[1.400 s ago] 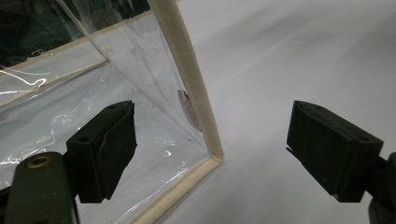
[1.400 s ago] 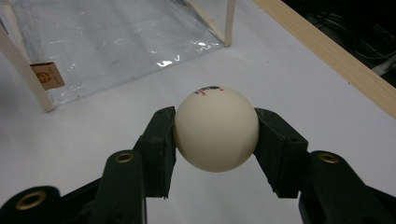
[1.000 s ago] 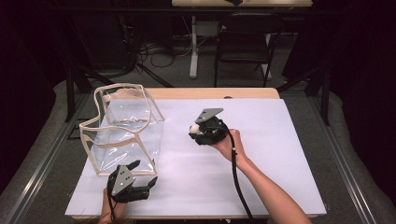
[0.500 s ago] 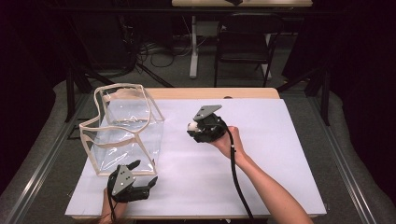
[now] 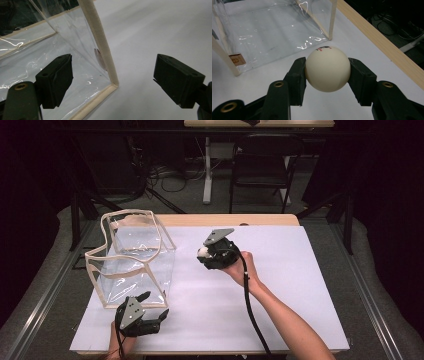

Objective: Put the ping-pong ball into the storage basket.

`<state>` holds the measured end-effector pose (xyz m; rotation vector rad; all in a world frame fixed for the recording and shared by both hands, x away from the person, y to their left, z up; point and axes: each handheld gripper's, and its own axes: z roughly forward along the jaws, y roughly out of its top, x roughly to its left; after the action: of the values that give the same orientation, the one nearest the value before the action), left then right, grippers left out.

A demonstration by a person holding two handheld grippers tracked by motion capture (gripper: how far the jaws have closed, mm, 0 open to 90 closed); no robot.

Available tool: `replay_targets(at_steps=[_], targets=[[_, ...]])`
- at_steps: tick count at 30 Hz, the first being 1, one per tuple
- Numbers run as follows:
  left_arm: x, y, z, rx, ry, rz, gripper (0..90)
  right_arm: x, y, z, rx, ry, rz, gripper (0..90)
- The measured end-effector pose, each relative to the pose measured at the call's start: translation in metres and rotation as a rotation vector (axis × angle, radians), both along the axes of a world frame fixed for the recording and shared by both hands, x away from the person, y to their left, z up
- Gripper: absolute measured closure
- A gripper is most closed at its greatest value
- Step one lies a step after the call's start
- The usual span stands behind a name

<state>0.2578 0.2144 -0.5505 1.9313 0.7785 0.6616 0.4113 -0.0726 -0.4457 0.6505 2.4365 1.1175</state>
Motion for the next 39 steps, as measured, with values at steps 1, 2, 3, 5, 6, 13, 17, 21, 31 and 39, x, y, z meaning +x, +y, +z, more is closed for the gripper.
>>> replay_targets(at_steps=[1,2,3,5,6,13,17,21,31,39], targets=[[0.0,0.0,0.0,0.001,0.0,0.0,16.0,0.0,0.0,0.0,-0.002,0.0,0.003,50.9],[0.0,0.0,0.0,0.001,0.001,0.0,16.0,0.001,0.001,0.001,-0.004,-0.001,0.002,50.9],[0.0,0.0,0.0,0.0,0.0,0.0,16.0,0.001,0.001,0.002,-0.003,-0.001,0.0,50.9],[0.0,0.0,0.0,0.001,0.001,0.0,16.0,0.001,0.002,0.002,-0.001,-0.003,0.002,50.9],[0.0,0.0,0.0,0.0,0.0,-0.001,16.0,0.001,0.003,0.003,-0.003,-0.002,0.001,50.9],[0.0,0.0,0.0,0.0,0.0,0.001,16.0,0.002,0.006,0.006,-0.002,-0.009,0.003,50.9],[0.0,0.001,0.0,0.0,0.0,-0.002,16.0,0.003,0.007,0.008,-0.004,-0.008,0.001,50.9],[0.0,0.001,0.0,0.001,0.0,-0.001,16.0,0.004,0.009,0.01,-0.013,-0.015,0.005,50.9],[0.0,0.0,0.0,0.0,0.0,-0.003,16.0,0.005,0.01,0.018,-0.011,-0.026,0.003,50.9],[0.0,0.0,0.0,0.002,0.0,-0.002,16.0,0.007,0.012,0.021,-0.013,-0.025,0.002,50.9]])
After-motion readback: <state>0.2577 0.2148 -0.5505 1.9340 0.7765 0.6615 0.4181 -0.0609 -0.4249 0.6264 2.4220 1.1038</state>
